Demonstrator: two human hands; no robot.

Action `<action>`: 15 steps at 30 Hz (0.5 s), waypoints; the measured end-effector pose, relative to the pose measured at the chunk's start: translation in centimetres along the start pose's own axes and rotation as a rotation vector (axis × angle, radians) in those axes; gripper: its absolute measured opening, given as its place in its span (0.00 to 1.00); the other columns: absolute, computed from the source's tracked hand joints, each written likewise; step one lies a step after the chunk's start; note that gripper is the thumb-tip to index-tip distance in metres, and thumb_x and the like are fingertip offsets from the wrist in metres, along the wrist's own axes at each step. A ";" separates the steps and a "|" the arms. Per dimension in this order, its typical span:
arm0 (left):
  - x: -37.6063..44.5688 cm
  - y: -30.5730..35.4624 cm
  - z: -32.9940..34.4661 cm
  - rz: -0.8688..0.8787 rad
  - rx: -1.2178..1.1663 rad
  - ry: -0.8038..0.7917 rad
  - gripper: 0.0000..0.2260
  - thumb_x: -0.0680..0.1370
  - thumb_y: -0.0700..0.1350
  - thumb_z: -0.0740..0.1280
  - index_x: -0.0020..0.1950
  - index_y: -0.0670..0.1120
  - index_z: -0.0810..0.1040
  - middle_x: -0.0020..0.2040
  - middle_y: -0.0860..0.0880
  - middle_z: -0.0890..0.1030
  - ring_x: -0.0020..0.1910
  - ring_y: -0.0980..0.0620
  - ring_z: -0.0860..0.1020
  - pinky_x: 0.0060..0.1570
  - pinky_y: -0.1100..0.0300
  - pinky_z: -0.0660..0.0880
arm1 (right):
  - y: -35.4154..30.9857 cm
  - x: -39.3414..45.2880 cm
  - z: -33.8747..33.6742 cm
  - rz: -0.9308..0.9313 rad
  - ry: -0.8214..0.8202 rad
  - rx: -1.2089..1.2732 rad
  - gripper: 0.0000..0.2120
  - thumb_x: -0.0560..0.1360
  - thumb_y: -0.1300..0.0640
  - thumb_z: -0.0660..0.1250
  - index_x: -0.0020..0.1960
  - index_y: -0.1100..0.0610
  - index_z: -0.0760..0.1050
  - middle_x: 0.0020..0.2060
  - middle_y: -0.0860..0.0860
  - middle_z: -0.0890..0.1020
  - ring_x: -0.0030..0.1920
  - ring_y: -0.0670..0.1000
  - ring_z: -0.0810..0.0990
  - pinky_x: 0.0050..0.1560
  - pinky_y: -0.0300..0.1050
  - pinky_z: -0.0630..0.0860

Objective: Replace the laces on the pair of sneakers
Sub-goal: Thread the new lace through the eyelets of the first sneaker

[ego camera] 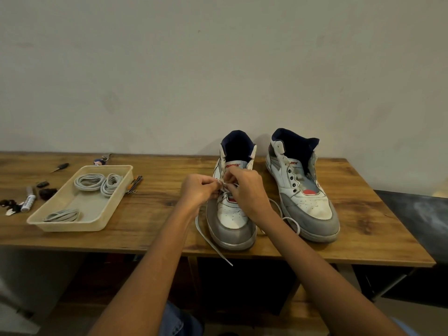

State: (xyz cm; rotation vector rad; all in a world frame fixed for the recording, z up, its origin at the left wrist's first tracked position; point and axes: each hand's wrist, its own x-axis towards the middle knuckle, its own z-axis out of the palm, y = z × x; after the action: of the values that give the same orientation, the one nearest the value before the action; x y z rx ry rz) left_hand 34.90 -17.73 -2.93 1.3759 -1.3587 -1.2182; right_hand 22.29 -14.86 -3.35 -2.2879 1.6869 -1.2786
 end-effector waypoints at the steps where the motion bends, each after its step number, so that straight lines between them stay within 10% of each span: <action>1: 0.0 0.0 0.0 0.001 -0.002 0.001 0.04 0.74 0.37 0.69 0.47 0.38 0.82 0.39 0.45 0.82 0.39 0.50 0.80 0.40 0.62 0.78 | 0.1 0.1 0.0 0.012 0.008 0.025 0.05 0.69 0.68 0.73 0.43 0.62 0.79 0.38 0.55 0.82 0.38 0.50 0.79 0.40 0.41 0.78; 5: 0.1 0.0 -0.1 0.000 -0.016 -0.006 0.04 0.74 0.35 0.68 0.48 0.37 0.81 0.40 0.43 0.82 0.38 0.50 0.80 0.40 0.62 0.79 | 0.5 0.1 -0.2 0.055 -0.002 0.088 0.06 0.68 0.65 0.74 0.43 0.61 0.79 0.37 0.53 0.82 0.36 0.46 0.78 0.38 0.27 0.72; 15: 0.0 -0.1 0.0 -0.006 -0.012 0.009 0.04 0.74 0.36 0.69 0.47 0.37 0.82 0.42 0.42 0.82 0.39 0.48 0.81 0.43 0.59 0.80 | 0.5 0.0 0.0 0.066 0.017 0.122 0.05 0.68 0.66 0.74 0.42 0.61 0.78 0.37 0.53 0.81 0.36 0.45 0.77 0.37 0.27 0.72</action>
State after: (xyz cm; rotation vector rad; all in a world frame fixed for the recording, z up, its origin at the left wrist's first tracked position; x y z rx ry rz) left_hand 34.92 -17.69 -2.98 1.3764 -1.3398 -1.2216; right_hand 21.90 -15.01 -3.55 -2.1423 1.6263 -1.3515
